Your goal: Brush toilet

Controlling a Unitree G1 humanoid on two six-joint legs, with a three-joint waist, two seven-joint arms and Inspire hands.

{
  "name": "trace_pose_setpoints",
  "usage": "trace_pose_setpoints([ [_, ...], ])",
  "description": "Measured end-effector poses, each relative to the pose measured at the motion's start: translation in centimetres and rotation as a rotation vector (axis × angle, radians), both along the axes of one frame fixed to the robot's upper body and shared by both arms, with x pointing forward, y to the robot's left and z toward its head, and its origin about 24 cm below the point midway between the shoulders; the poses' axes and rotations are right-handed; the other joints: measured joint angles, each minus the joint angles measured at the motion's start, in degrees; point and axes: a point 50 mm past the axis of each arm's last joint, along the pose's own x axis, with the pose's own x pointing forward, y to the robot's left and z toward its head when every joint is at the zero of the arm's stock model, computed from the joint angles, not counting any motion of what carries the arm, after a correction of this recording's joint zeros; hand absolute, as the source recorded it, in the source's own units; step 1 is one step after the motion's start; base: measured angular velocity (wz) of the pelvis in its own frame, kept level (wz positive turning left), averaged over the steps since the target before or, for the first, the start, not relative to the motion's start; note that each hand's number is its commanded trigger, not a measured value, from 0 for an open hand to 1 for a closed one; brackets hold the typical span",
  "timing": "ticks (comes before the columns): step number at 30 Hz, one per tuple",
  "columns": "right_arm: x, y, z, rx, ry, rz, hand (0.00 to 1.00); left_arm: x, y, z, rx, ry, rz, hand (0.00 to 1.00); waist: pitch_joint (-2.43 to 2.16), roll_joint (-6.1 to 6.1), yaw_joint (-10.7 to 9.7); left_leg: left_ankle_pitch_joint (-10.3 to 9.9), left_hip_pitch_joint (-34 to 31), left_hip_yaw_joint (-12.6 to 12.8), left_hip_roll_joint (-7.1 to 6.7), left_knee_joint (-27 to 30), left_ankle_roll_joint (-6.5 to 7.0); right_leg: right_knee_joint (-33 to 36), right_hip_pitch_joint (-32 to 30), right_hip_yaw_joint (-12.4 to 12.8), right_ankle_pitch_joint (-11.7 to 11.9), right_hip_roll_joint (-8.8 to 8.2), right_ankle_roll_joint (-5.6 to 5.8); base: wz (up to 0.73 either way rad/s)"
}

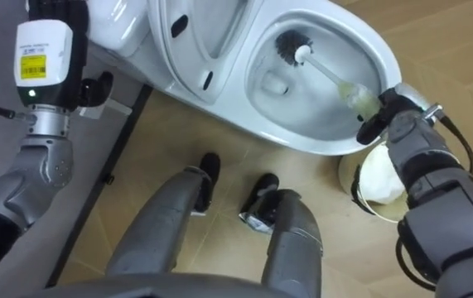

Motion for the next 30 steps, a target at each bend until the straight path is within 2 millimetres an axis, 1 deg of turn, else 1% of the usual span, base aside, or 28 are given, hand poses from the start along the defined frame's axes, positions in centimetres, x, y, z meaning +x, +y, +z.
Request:
trace_pose_setpoints([
  [1, 0.0, 0.0, 0.1, -0.028, 0.003, 0.019, 1.0, 0.0, 0.0, -0.1, 0.003, 0.011, -0.001, 0.0, -0.26, 0.47, 0.2, 0.0, 0.0, 0.0, 0.05, 0.0, 0.0, -0.2, 0.1, -0.1, 0.1, 0.07, 0.03, 0.0],
  [2, 0.1, 0.0, 0.1, -0.039, 0.005, 0.027, 1.0, 0.0, -0.1, -0.2, 0.004, 0.019, -0.002, 0.0, -0.33, 0.74, 0.4, 0.0, 0.1, 0.0, 0.11, 0.1, 0.0, -0.3, 0.3, -0.2, 0.2, 0.13, 0.0, -0.03],
  [4, 0.0, 0.2, 0.0, -0.102, 0.026, 0.081, 1.0, 0.0, -0.3, -0.4, 0.009, 0.042, -0.007, 0.0, -0.26, 1.9, 1.0, 0.0, 0.7, -0.2, 0.36, 0.1, -0.01, -1.0, 1.3, -0.8, 0.4, 0.32, -0.14, 0.0],
  [5, 0.0, 0.3, -0.1, -0.121, 0.032, 0.097, 1.0, 0.0, -0.3, -0.5, 0.011, 0.047, -0.009, 0.0, -0.25, 2.06, 1.2, 0.0, 0.8, -0.2, 0.37, 0.0, -0.01, -1.0, 1.4, -0.8, 0.4, 0.32, -0.14, 0.0],
  [7, -0.1, 0.5, -0.3, -0.194, 0.061, 0.154, 1.0, -0.1, -0.7, -0.9, 0.012, 0.068, -0.022, 0.0, -0.29, 3.01, 2.2, 0.0, 1.4, -0.2, 0.27, -0.3, -0.02, -1.2, 2.0, -0.8, 0.4, 0.36, -0.12, 0.0],
  [8, -0.1, 0.6, -0.3, -0.21, 0.068, 0.166, 1.0, -0.2, -0.8, -1.0, 0.012, 0.075, -0.023, 0.0, -0.31, 3.24, 2.3, 0.0, 1.6, -0.3, 0.29, -0.4, -0.02, -1.2, 2.2, -0.9, 0.3, 0.3, -0.09, 0.08],
  [9, -0.1, 0.9, -0.6, -0.236, 0.082, 0.194, 1.0, -0.3, -0.9, -1.1, 0.011, 0.083, -0.027, 0.0, -0.28, 3.86, 2.3, 0.0, 1.8, -0.5, 0.29, -0.4, -0.02, -1.3, 2.6, -1.2, 0.2, 0.27, -0.08, 0.09],
  [10, -0.2, 0.9, -0.6, -0.253, 0.089, 0.208, 1.0, -0.3, -0.9, -1.1, 0.009, 0.085, -0.029, 0.0, -0.27, 4.2, 2.3, 0.0, 1.8, -0.7, 0.3, -0.4, -0.04, -1.5, 2.7, -1.4, 0.2, 0.34, -0.08, 0.07],
  [13, -0.1, 1.6, -0.7, -0.337, 0.127, 0.3, 1.0, -0.3, -1.2, -1.3, -0.003, 0.086, -0.024, 0.0, -0.38, 4.81, 3.1, -0.1, 1.7, -0.7, 1.03, -0.9, -0.44, -2.9, 2.9, -1.5, 0.5, 1.27, -0.32, -0.05],
  [15, -0.3, 2.0, -0.9, -0.364, 0.138, 0.33, 1.0, -0.4, -1.2, -1.3, -0.009, 0.088, -0.02, 0.0, -0.44, 4.84, 3.3, -0.2, 1.8, -0.7, 1.06, -1.0, -0.65, -3.3, 3.2, -1.7, 0.6, 1.72, -0.57, -0.02],
  [17, -0.7, 2.2, -1.2, -0.393, 0.143, 0.353, 1.0, -0.5, -1.2, -1.5, -0.011, 0.092, -0.018, 0.0, -0.87, 5.45, 3.1, -0.3, 1.8, -1.3, 1.24, -1.0, -0.89, -4.4, 3.9, -2.4, 0.8, 2.31, -0.76, 0.09],
  [18, -1.1, 2.3, -1.5, -0.402, 0.155, 0.362, 1.0, -0.6, -1.2, -1.5, -0.01, 0.098, -0.019, 0.0, -1.33, 5.63, 3.1, -0.3, 1.9, -1.4, 1.53, -1.1, -0.98, -5.1, 4.3, -2.8, 0.9, 2.62, -0.85, 0.05],
  [20, -1.4, 2.7, -1.7, -0.424, 0.158, 0.395, 1.0, -0.8, -1.2, -1.8, -0.01, 0.112, -0.018, 0.0, -1.61, 5.93, 2.9, -0.3, 2.4, -1.5, 1.84, -1.6, -1.08, -6.1, 5.1, -3.0, 1.2, 3.09, -0.9, 0.0],
  [22, -2.0, 2.8, -2.1, -0.442, 0.17, 0.413, 1.0, -1.0, -1.2, -2.0, -0.014, 0.128, -0.017, 0.0, -2.0, 6.26, 2.5, -0.3, 3.1, -1.5, 2.03, -2.3, -1.21, -7.4, 6.0, -3.1, 1.5, 3.58, -0.86, 0.0],
  [23, -2.5, 2.9, -2.4, -0.441, 0.179, 0.422, 1.0, -1.2, -1.2, -2.2, -0.017, 0.138, -0.017, 0.0, -2.5, 6.36, 2.0, -0.3, 3.3, -1.5, 2.02, -2.5, -1.21, -7.7, 6.3, -3.2, 1.5, 3.6, -0.82, 0.0],
  [25, -3.4, 3.3, -3.1, -0.437, 0.19, 0.445, 1.0, -1.2, -1.4, -2.2, -0.022, 0.144, -0.025, 0.0, -2.53, 6.4, 1.2, -0.3, 4.1, -1.5, 2.1, -3.0, -1.21, -8.6, 7.5, -3.4, 1.6, 3.84, -0.71, 0.03],
  [28, -4.2, 3.4, -3.6, -0.412, 0.19, 0.437, 1.0, -1.3, -1.4, -2.2, -0.03, 0.136, -0.022, 0.0, -2.55, 6.36, 0.0, -0.3, 4.4, -1.5, 2.09, -3.8, -1.2, -9.1, 7.6, -3.5, 1.7, 3.9, -0.53, 0.05],
  [30, -4.6, 3.5, -3.7, -0.398, 0.186, 0.431, 1.0, -1.3, -1.3, -2.2, -0.044, 0.133, -0.017, 0.0, -2.56, 6.34, -0.5, -0.3, 4.4, -1.5, 2.07, -4.0, -1.19, -9.3, 7.6, -3.5, 1.7, 3.92, -0.44, 0.0],
])
